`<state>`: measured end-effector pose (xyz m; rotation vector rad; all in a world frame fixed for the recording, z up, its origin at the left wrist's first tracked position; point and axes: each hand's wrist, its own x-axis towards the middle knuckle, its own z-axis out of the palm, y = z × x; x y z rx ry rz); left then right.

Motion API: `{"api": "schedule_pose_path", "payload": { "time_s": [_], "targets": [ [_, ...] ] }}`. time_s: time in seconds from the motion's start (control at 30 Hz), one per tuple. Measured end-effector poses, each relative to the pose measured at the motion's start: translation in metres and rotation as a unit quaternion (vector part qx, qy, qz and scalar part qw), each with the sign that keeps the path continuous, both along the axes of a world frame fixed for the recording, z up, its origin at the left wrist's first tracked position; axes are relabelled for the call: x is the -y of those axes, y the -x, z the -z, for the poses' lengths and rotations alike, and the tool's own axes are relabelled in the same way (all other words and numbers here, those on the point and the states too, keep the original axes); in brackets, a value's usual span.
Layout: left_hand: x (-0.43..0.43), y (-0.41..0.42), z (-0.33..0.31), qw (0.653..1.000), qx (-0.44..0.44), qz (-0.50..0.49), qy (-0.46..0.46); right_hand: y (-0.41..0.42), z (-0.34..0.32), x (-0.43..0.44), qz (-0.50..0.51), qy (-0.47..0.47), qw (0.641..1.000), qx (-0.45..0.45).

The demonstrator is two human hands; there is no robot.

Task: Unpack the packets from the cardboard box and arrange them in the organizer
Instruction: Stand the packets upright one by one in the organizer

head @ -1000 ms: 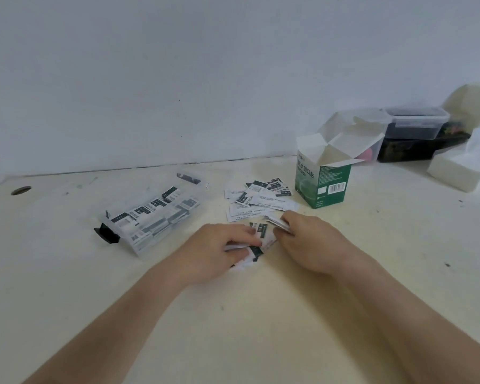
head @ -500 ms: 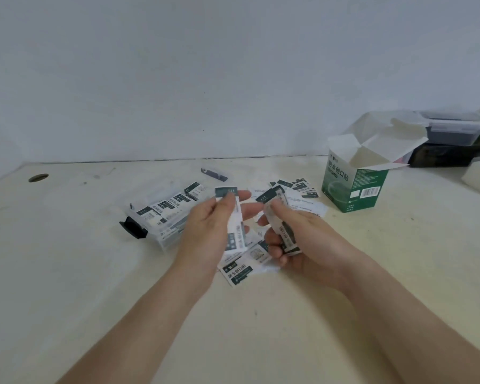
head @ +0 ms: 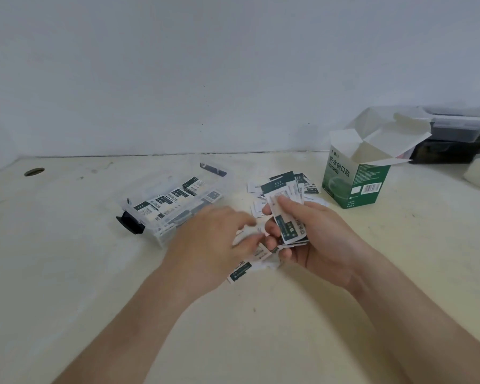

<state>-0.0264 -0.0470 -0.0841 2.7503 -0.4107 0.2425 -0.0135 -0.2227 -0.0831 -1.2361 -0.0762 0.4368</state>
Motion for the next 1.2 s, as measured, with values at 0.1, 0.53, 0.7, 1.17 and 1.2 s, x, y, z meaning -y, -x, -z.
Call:
{"api": "schedule_pose_path", "payload": {
  "time_s": [0.1, 0.53, 0.7, 1.17, 1.2],
  "targets": [
    [-0.001, -0.001, 0.002, 0.985, -0.108, -0.033, -0.132, -0.003, 0.001, 0.007, 0.039, 0.024, 0.999, 0.001],
    [-0.004, -0.009, 0.006, 0.972, -0.077, -0.107, 0.192, -0.006, 0.01, 0.006, 0.054, 0.109, 0.992, 0.025],
    [0.002, -0.006, -0.003, 0.896, -0.129, -0.065, 0.419, -0.004, 0.012, -0.002, 0.046, 0.099, 0.99, 0.085],
    [0.043, 0.014, 0.012, 0.971, 0.103, 0.049, 0.208, 0.006, 0.007, -0.016, 0.062, -0.057, 0.996, -0.027],
    [0.041, 0.015, 0.01, 0.971, 0.105, 0.062, 0.204, 0.005, 0.006, -0.014, 0.061, -0.076, 0.995, -0.021]
  ]
}}
